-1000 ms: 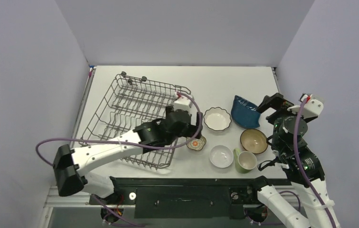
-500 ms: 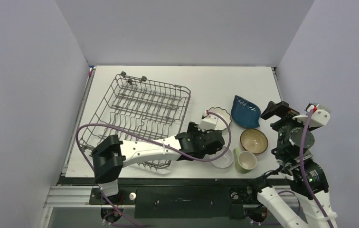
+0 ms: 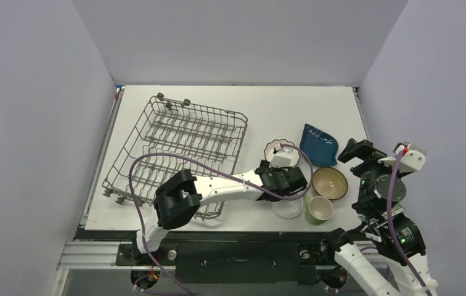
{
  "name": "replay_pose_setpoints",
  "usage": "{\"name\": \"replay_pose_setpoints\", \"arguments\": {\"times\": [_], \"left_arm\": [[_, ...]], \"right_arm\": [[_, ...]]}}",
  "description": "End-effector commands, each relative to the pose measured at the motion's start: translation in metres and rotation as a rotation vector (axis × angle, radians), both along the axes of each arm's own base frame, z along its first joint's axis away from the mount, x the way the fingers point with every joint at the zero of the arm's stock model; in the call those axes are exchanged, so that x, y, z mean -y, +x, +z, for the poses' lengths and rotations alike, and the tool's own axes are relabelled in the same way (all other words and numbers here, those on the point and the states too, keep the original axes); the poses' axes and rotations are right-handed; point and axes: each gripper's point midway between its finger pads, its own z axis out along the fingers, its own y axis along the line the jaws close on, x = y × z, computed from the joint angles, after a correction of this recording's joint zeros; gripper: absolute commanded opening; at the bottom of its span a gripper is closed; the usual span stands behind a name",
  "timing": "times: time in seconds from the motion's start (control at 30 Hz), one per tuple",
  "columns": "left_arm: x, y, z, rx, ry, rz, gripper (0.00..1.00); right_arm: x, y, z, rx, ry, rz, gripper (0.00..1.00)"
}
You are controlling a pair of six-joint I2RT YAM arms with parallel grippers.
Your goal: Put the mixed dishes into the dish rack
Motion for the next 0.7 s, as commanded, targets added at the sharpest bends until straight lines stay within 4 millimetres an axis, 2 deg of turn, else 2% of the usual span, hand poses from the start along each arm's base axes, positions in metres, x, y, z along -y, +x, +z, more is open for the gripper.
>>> {"name": "replay_pose_setpoints", "arguments": {"times": [0.0, 0.27, 0.67], "left_arm": [[0.002, 0.007, -0.003, -0.006, 0.013, 0.076, 0.50], [0.004, 0.012, -0.021, -0.019, 0.047, 0.095, 0.37], [0.006, 0.018, -0.032, -0.030, 0.064, 0.091, 0.23]], "right_arm": [[0.007, -0.004, 0.002, 0.022, -0.019, -0.033, 0.96], [0.011, -0.014, 0.004, 0.052, -0.018, -0.046, 0.96], [0.006, -0.012, 0.002, 0.057, -0.012, -0.020, 0.96]]}}
